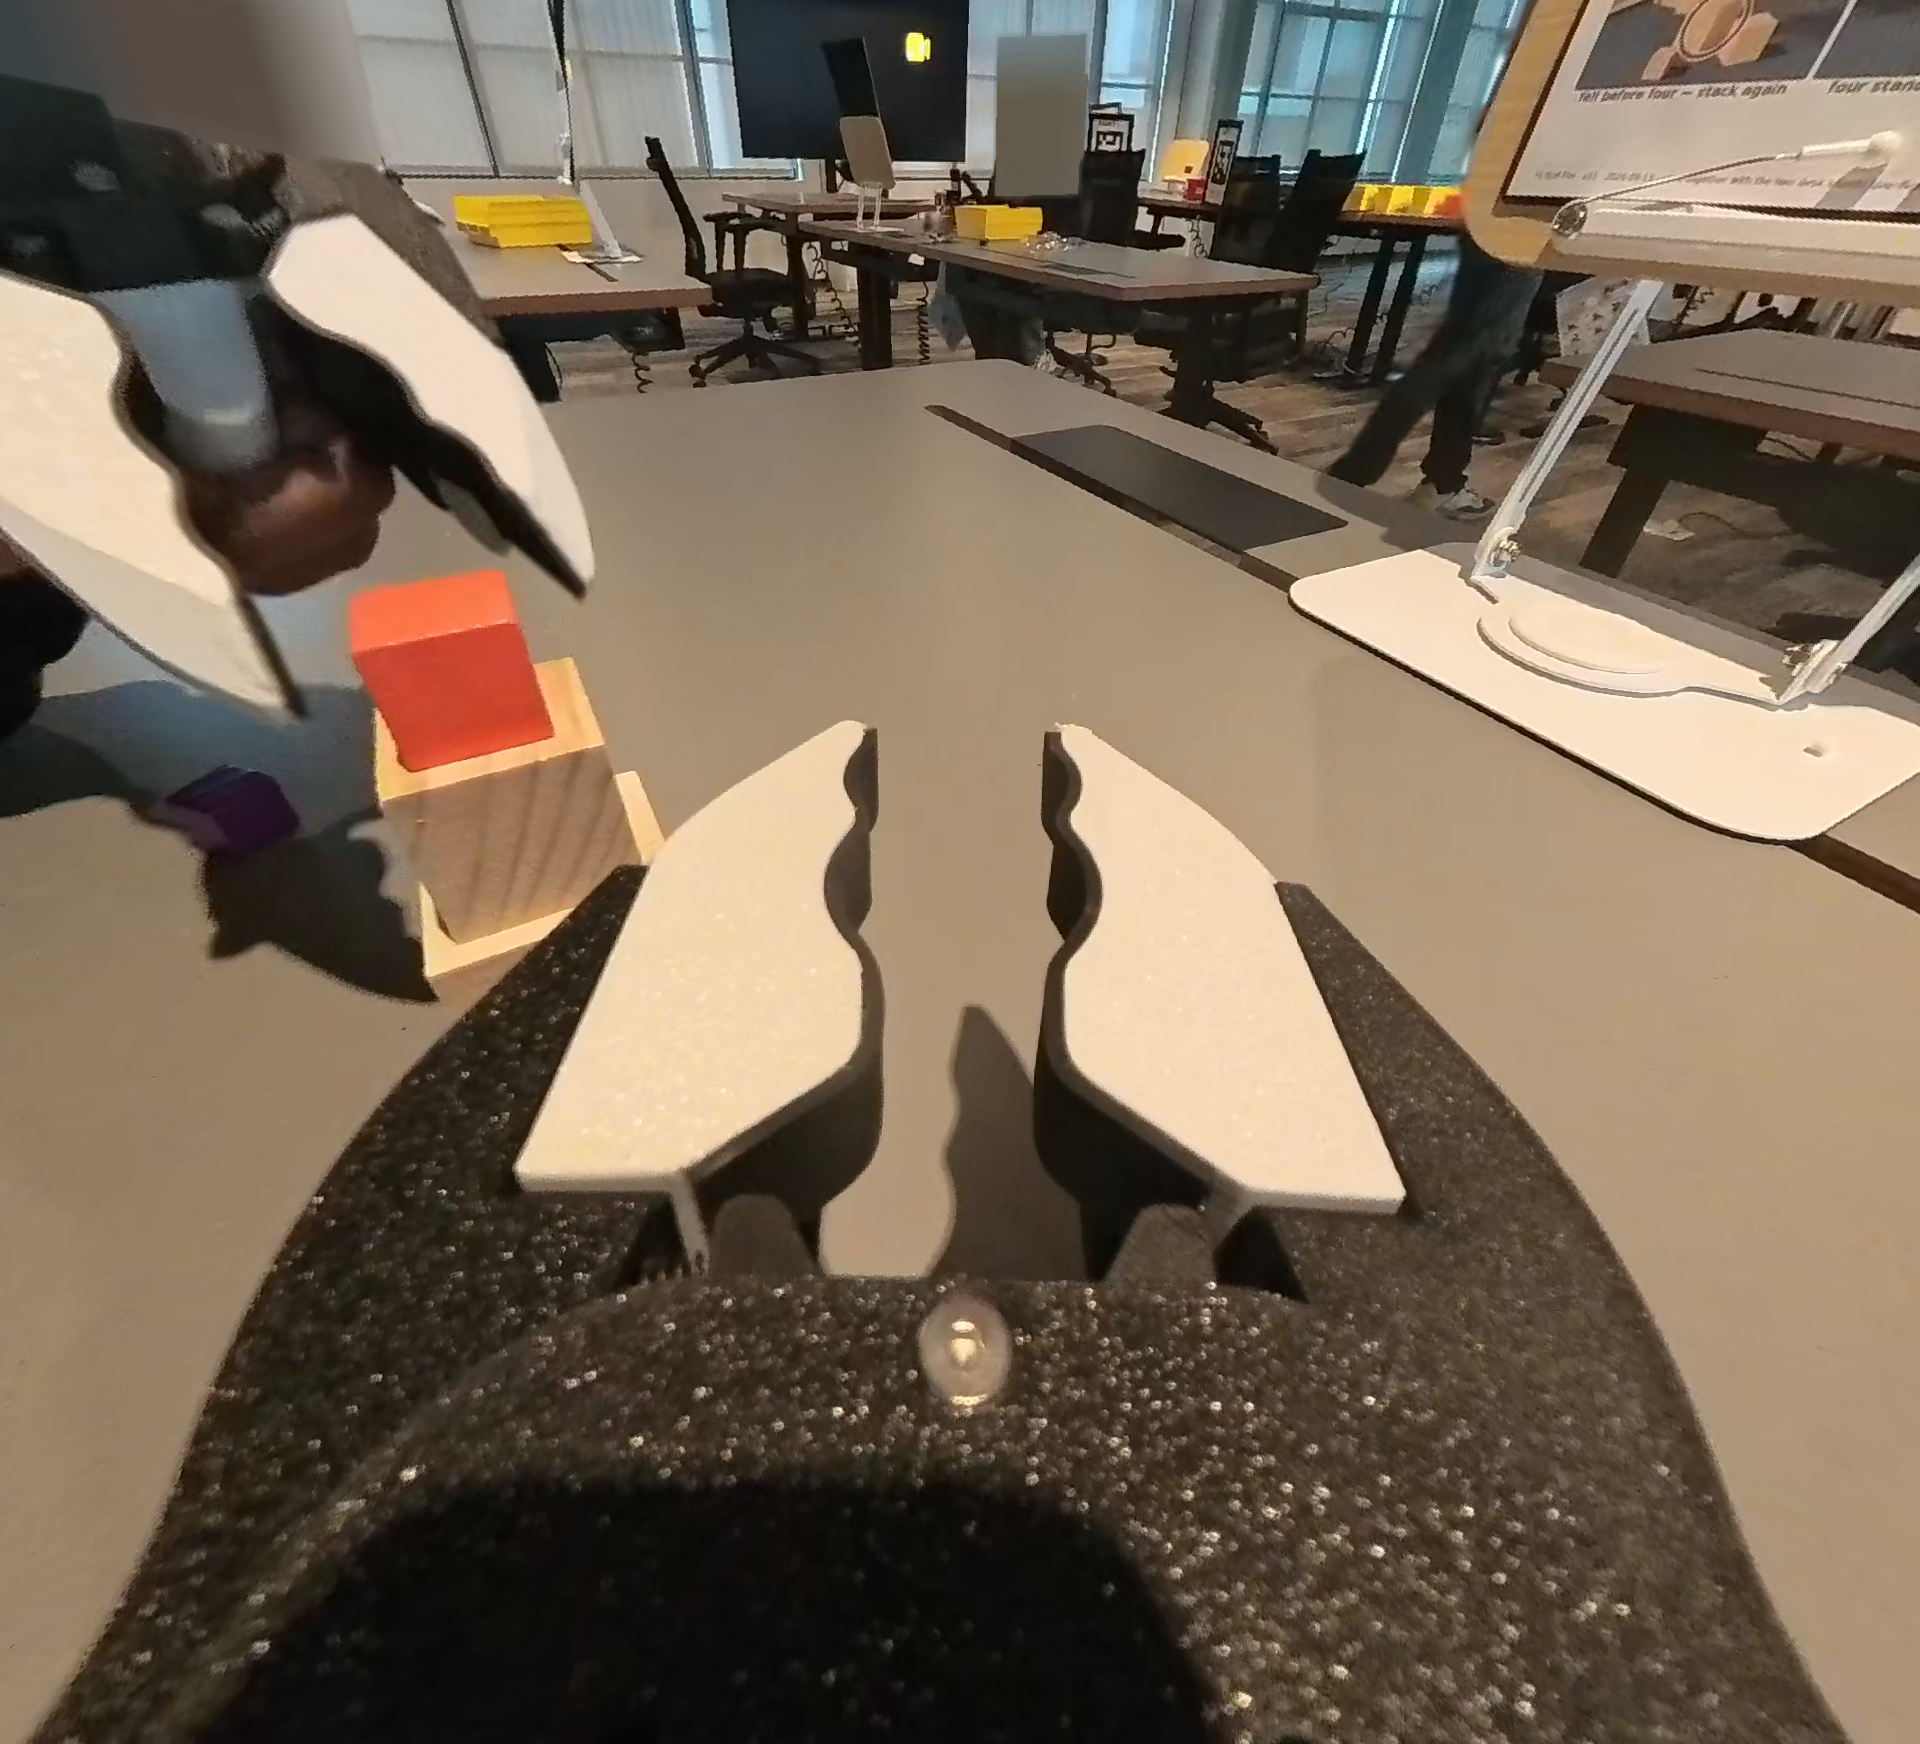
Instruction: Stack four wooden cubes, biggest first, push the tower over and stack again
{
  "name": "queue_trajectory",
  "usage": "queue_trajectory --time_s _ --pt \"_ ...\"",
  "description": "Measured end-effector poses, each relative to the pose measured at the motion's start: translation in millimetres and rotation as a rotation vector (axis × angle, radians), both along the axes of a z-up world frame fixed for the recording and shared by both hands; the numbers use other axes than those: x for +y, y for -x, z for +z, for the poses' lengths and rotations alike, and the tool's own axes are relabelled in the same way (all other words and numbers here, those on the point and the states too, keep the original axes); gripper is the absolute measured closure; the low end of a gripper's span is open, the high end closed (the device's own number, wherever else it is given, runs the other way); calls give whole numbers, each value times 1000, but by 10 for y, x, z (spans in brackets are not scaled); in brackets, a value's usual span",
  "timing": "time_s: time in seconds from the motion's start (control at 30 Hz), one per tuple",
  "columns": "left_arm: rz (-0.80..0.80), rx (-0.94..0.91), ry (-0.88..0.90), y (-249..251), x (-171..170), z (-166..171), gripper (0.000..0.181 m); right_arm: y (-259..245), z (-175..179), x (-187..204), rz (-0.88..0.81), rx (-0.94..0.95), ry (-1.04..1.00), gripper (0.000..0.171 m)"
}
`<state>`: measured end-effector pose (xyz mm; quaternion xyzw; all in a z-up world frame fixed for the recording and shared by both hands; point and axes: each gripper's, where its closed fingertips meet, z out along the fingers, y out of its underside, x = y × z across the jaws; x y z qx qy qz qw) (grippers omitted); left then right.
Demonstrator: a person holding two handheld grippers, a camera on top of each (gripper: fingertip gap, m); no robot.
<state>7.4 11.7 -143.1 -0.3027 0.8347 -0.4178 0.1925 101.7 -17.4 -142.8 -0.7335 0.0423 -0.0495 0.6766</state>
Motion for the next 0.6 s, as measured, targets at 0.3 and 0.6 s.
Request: queue_trajectory --time_s 0.3,0.6 --pt "75 -463 337 -136 804 924 104 344 642 -186 34 -147 -147 140" --pt "607 -540 240 -757 1881 377 109 2150 -101 762 266 -197 239 141"
